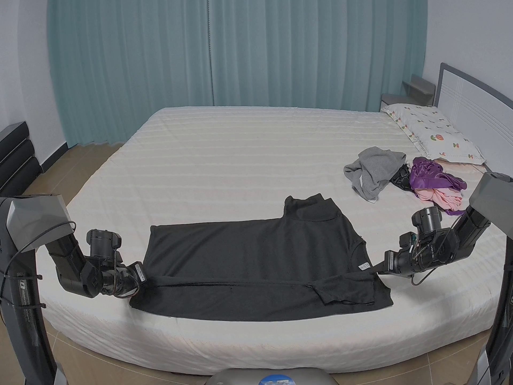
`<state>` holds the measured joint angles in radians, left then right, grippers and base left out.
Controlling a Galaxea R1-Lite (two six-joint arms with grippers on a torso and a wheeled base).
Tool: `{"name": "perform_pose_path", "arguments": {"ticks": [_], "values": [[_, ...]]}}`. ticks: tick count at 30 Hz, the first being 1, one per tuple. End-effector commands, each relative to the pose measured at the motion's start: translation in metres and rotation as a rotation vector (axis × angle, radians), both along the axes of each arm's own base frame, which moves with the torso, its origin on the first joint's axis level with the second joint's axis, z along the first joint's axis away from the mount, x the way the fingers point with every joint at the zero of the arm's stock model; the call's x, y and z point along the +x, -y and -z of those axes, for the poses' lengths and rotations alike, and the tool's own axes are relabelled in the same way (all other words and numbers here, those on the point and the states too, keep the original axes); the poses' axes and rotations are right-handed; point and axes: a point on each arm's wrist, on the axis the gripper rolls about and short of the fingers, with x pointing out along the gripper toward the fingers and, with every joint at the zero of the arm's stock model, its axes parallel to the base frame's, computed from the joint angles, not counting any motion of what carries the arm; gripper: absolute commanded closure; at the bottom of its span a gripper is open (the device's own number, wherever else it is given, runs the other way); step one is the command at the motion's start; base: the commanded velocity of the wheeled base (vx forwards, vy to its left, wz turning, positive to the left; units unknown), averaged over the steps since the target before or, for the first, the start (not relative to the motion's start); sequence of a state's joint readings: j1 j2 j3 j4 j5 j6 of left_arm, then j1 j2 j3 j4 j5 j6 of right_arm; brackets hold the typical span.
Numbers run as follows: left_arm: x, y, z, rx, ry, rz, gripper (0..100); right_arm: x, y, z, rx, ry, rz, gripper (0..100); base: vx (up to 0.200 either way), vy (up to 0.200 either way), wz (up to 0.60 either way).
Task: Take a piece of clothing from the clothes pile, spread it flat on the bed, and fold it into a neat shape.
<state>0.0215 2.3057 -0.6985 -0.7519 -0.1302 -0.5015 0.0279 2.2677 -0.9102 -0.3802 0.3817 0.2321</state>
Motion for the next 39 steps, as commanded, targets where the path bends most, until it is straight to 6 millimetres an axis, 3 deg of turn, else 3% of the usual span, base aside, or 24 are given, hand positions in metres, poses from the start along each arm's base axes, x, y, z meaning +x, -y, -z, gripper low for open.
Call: {"name": "perform_pose_path", "arguments": {"ticks": [1,9,12,19,20,27,35,39], "values": [[0.002,0.001,0.002,-0.007,0.001,-0.005,0,-0.001,-0.001,0.000,0.015,-0.009,0.010,0,0.000,0.000,0.00],[0.000,-0.001,-0.004,-0.042,0.009,-0.047,0,-0.018,0.003,-0.022,0.135,-0.013,0.025,0,0.000,0.000,0.00],[-0.007,-0.007,-0.024,-0.054,0.049,-0.056,0,-0.033,0.001,-0.030,0.199,-0.019,0.075,0,0.000,0.000,0.00],[-0.015,-0.010,-0.038,-0.112,0.071,-0.114,0,-0.046,-0.001,-0.019,0.271,-0.011,0.145,0,0.000,0.000,0.00],[-0.012,-0.010,-0.043,-0.191,0.084,-0.183,0,-0.047,-0.001,-0.014,0.297,-0.015,0.170,0,0.000,0.000,0.00],[-0.014,-0.007,-0.042,-0.208,0.071,-0.191,0,-0.049,0.002,-0.013,0.324,-0.021,0.186,0,0.171,0.000,0.00],[-0.024,0.009,-0.046,-0.233,0.049,-0.123,0,-0.050,0.001,-0.009,0.332,-0.037,0.174,0,0.000,0.000,0.00],[-0.033,0.031,-0.039,-0.222,-0.005,-0.071,0,-0.050,-0.001,-0.007,0.331,-0.045,0.169,0,0.000,0.000,0.00]]}}
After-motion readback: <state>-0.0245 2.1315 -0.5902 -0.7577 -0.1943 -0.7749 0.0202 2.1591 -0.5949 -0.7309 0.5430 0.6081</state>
